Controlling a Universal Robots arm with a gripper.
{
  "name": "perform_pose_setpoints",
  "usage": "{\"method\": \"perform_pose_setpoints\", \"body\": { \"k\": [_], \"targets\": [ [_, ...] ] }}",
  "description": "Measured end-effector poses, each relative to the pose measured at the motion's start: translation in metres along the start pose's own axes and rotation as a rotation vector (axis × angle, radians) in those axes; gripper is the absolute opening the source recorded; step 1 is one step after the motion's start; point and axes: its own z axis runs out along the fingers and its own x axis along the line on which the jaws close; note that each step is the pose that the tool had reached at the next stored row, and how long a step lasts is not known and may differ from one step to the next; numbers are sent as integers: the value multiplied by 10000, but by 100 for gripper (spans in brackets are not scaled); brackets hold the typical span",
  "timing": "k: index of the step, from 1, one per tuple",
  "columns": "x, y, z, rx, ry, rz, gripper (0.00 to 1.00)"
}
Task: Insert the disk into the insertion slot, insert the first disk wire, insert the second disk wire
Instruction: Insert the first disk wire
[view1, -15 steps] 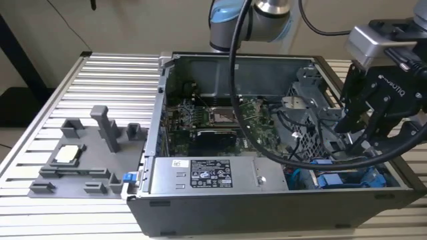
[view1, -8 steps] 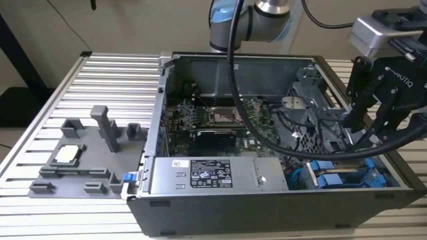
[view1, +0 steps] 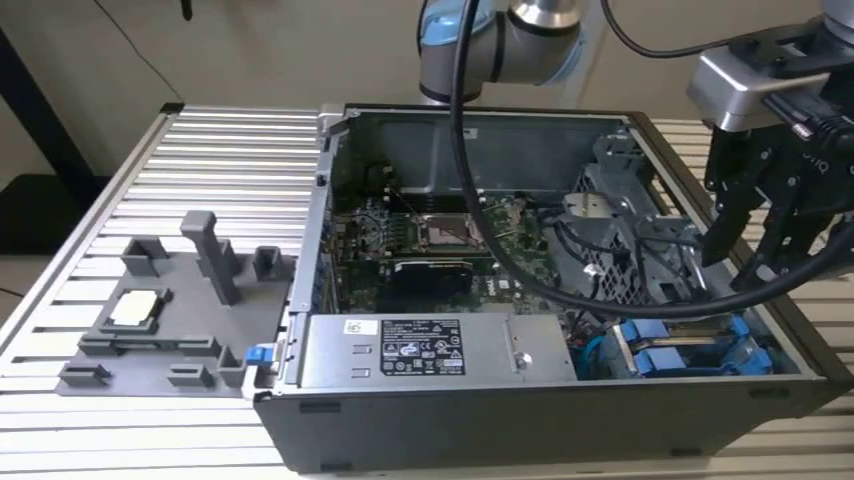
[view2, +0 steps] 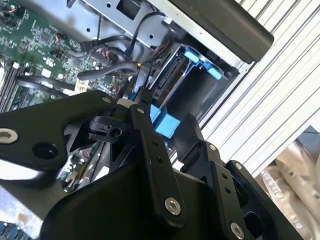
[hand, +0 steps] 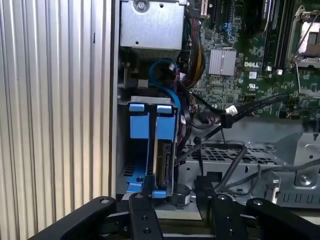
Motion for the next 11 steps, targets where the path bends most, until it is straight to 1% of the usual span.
{"method": "perform_pose_setpoints", "body": {
  "k": [1, 2, 8, 9, 11],
  "targets": [
    [-8, 0, 3, 101, 2, -34, 47],
    [-21, 2, 11, 177, 0, -75, 47],
    [-154, 13, 95, 397, -28, -377, 47],
    [-166, 15, 102, 442, -27, -403, 47],
    [-173, 19, 108, 490, -27, -415, 47]
  ]
}}
